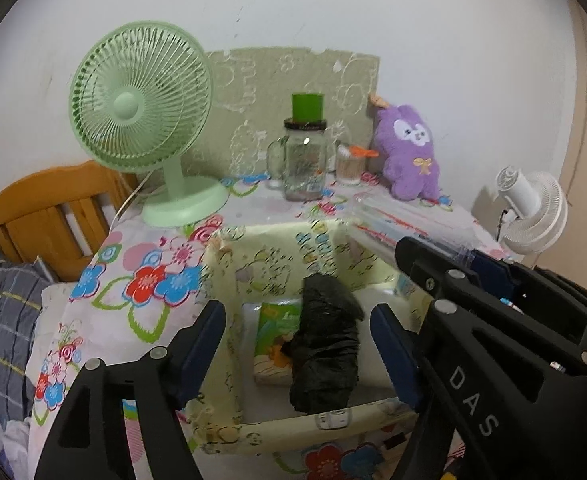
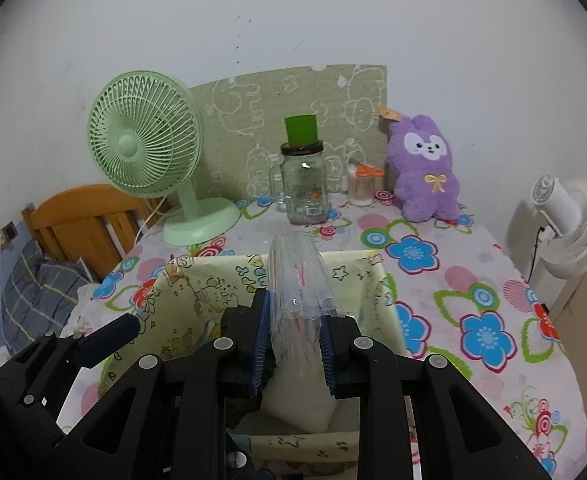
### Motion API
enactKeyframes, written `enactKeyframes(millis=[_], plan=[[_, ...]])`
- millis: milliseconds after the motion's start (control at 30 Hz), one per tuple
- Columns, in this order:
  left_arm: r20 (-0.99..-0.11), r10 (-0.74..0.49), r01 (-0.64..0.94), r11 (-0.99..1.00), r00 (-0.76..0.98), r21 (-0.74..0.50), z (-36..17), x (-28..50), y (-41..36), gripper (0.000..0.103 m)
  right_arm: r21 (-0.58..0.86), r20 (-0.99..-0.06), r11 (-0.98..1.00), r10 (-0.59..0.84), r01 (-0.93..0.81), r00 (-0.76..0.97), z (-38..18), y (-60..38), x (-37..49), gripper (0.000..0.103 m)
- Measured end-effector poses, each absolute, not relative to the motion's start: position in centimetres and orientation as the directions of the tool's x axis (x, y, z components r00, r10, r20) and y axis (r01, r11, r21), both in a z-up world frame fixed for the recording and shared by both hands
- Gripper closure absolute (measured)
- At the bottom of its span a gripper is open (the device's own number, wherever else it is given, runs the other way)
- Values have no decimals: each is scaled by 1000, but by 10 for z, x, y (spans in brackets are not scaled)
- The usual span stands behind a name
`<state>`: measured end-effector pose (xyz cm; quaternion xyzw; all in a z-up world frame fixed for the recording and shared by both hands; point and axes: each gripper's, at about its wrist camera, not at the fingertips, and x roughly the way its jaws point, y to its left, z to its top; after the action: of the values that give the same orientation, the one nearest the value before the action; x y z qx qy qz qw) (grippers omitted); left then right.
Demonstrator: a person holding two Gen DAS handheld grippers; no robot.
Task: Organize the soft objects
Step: 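Lower umbrella into box with left gripper while right gripper lowers clear case in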
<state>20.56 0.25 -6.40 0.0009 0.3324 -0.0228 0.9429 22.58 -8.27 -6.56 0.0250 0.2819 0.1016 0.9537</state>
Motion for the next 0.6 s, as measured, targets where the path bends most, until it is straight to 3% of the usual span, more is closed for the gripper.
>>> enactKeyframes(millis=[233,267,300,367,500,600], plan=[[-664,-56,51,998,746,-27,-74,213,6,23,142,-546,967,253,-210,798,-75,-77,237,74],[-665,-55,54,998,745,-23,-75,213,5,22,148,-550,967,256,-209,795,-76,-78,238,65],[-665,-54,56,998,745,-19,-75,213,4,21,151,-557,967,254,-205,791,-78,-78,240,46],[-664,-54,62,998,746,-12,-75,212,2,19,161,-574,966,257,-200,777,-81,-79,241,20],[-660,-49,60,998,750,-5,-75,212,1,15,187,-579,965,261,-186,772,-84,-84,239,10],[-643,-45,59,998,764,0,-73,209,-1,10,175,-584,967,252,-183,772,-83,-86,236,9]])
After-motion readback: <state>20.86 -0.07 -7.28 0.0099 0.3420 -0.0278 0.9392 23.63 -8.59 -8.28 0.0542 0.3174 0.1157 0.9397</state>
